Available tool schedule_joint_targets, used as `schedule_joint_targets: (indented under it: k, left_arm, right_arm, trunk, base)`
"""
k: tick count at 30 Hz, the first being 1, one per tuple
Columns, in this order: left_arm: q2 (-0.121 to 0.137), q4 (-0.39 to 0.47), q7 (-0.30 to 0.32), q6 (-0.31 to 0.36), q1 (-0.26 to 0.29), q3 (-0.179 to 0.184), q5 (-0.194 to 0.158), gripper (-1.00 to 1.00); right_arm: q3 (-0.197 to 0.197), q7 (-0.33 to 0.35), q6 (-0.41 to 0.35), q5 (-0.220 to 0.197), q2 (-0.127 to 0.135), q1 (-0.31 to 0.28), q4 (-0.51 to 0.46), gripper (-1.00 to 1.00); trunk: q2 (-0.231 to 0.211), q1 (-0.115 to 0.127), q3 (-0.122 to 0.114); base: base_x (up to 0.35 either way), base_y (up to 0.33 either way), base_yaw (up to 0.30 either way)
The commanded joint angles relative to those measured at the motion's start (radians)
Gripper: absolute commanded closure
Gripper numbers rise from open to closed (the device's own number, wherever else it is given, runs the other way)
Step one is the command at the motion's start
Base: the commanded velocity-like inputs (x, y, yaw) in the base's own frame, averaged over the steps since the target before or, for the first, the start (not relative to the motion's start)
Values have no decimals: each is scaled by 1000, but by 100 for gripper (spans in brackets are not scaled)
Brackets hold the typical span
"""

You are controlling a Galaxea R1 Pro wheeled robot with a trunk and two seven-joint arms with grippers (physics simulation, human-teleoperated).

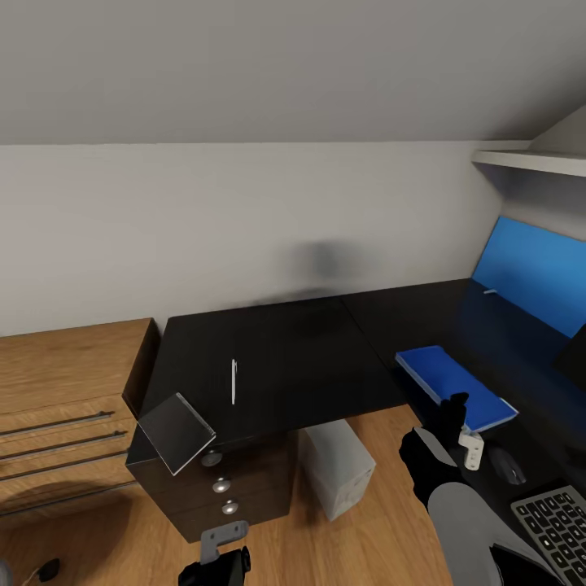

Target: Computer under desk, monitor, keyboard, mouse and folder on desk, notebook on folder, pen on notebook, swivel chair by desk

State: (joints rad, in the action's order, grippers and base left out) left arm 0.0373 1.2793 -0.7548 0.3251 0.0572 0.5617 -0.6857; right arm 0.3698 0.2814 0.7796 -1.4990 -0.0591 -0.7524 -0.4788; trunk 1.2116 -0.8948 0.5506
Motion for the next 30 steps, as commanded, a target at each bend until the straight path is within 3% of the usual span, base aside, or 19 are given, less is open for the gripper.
schedule_joint_targets:
  k: [1,30]
  left_arm:
    - [1,2,-7,3,1,3,-6,-100]
    - [3,0,-8,3,1,1,-7,-100]
  right_arm:
    - [3,10,0,-10,-1,-1,0,-100]
    - [2,10,0,-9,-1,-1,0,-100]
  trunk:
    - [1,0,1]
    - [1,0,1]
  base:
    - [0,0,0]
    - [-42,24,0]
